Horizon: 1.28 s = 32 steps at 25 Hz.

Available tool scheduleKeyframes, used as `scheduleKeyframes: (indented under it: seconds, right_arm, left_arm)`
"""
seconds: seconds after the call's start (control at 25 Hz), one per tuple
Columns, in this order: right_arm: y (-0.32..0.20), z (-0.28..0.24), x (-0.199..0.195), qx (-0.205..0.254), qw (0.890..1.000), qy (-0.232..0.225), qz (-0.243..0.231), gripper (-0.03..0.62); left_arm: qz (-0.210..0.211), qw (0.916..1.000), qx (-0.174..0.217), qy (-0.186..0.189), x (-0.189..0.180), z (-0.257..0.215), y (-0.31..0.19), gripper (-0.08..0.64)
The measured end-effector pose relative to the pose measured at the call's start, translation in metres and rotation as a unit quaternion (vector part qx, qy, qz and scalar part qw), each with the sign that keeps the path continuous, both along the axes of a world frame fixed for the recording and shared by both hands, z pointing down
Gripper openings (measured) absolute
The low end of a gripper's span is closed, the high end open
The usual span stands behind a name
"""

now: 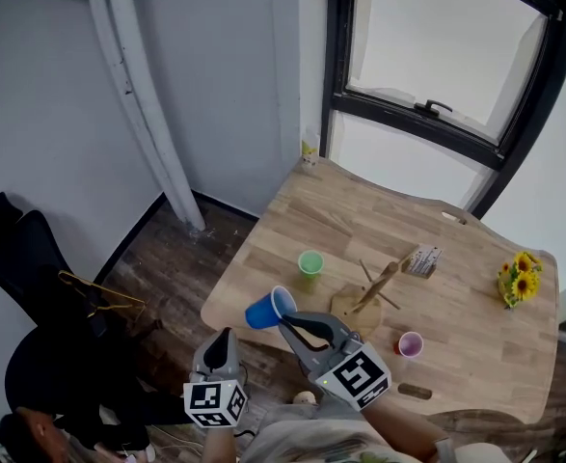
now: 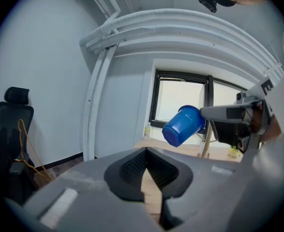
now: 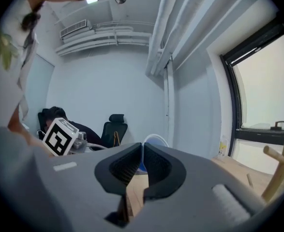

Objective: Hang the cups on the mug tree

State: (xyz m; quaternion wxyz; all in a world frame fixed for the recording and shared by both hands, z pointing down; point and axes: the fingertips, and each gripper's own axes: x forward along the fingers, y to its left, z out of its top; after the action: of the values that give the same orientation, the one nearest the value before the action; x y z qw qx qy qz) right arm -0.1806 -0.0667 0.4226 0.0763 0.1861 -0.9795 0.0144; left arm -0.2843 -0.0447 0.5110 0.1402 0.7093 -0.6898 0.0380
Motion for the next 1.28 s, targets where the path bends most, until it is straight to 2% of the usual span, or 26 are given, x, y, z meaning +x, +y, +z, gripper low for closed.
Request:
scheduleKeyframes:
  seconds: [0.32, 0.56, 0.88, 1.28]
  right_arm:
    - [0.003, -0.024, 0.027, -0.041, 0.997, -0.066, -0.024, 0.018]
    - [-0.004, -0.04, 0.053, -0.1, 0.986, -0.126, -0.032, 0.018]
    - [-0.02, -0.052, 0.091, -0.206, 0.953, -0.219, -0.041, 0.018]
    - [-0.038, -0.042, 0.13, -0.305, 0.908, -0.284, -0.03, 0.018]
  left_arm:
    - [0.002, 1.0, -0.003, 0.002, 0.026, -0.005, -0.004, 0.005]
    - [-0.002, 0.9999, -0.009, -0.004, 0.044, -0.008, -0.002, 0.005]
    - [-0.013, 0.9999, -0.004, -0.005, 0.064, -0.016, -0.001, 0.005]
    - [-0.013, 0.9999, -0.003, -0.003, 0.099, -0.019, 0.006, 0.005]
